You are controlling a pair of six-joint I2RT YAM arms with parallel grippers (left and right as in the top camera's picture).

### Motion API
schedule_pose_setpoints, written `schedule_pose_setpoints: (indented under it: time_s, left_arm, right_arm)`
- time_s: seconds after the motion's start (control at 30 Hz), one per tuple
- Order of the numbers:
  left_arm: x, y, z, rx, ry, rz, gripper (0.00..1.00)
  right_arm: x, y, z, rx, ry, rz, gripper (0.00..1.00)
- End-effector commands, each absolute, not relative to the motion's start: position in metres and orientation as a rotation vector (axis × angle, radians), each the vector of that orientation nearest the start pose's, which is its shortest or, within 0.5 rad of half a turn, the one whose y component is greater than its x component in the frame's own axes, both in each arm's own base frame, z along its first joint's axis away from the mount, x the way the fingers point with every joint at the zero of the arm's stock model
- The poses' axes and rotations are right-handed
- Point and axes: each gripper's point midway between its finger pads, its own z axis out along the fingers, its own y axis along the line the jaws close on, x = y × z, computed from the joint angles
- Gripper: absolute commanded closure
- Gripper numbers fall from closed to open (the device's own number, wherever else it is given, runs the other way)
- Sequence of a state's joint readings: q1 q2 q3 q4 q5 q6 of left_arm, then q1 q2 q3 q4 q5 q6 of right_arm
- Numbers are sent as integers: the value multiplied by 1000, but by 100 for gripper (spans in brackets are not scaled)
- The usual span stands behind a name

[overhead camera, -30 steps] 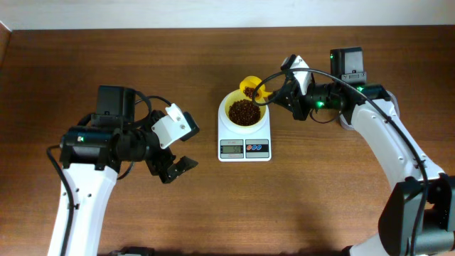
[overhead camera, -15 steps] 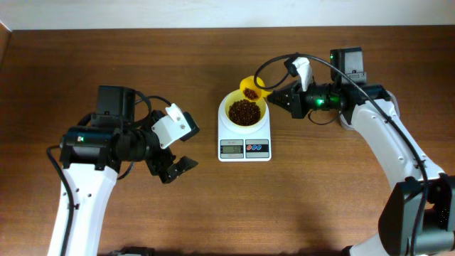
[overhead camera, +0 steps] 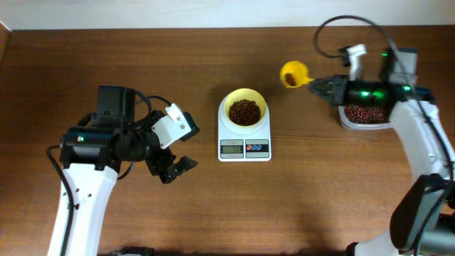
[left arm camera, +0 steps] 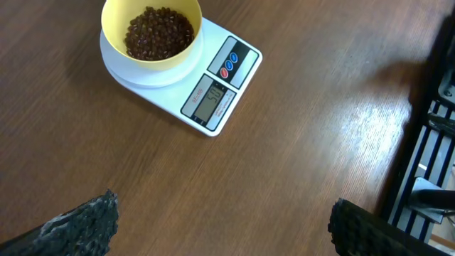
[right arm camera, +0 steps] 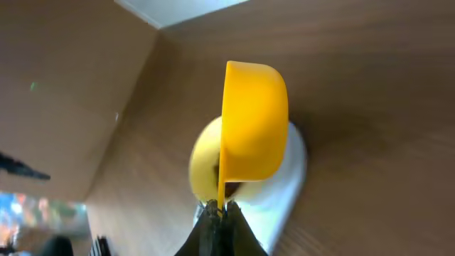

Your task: Scoop item into bowl and weigh 50g on scale

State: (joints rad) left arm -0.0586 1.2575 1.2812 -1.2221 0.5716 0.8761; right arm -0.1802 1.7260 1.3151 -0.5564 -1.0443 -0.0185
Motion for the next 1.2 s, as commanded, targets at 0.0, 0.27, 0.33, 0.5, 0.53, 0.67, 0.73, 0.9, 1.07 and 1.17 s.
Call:
schedule_pose_setpoints:
  time_s: [0.0,0.27,0.33,0.5,0.53,0.67,0.73,0.9,1.07,1.17]
  left_arm:
    - [256,-108,235,1284,2162,-471,1]
    - [256,-108,235,1284,2162,-471,1]
    - [256,-108,235,1284,2162,-471,1]
    - [256,-108,235,1284,2162,-471,1]
    - [256,-108,235,1284,2162,-471,1]
    - [256,-108,235,1284,2162,-471,1]
    - [256,-108,235,1284,2162,-471,1]
    - [256,-108,235,1284,2162,-471,1]
    - [256,-108,235,1284,2162,-471,1]
    - [256,-108,235,1284,2162,-471,1]
  right_arm:
    - [417,25,209,-128,2182,1117,96]
    - [387,-75,175,-239,2249,716,96]
    - [385,-87,169,-288,2270,622,96]
    - [379,-108,162,-479,2323,346,96]
    - [377,-112,167,-518,2318,282,96]
    - [373,-124,192,-551,2312,77,96]
    - [371,-133,186,-557,2381,-36,96]
    - [376,-123,175,-658,2483,-239,96]
    - [375,-116,201,-561,2470,-370,96]
    - [361,-91,249,-321,2353,-206,96]
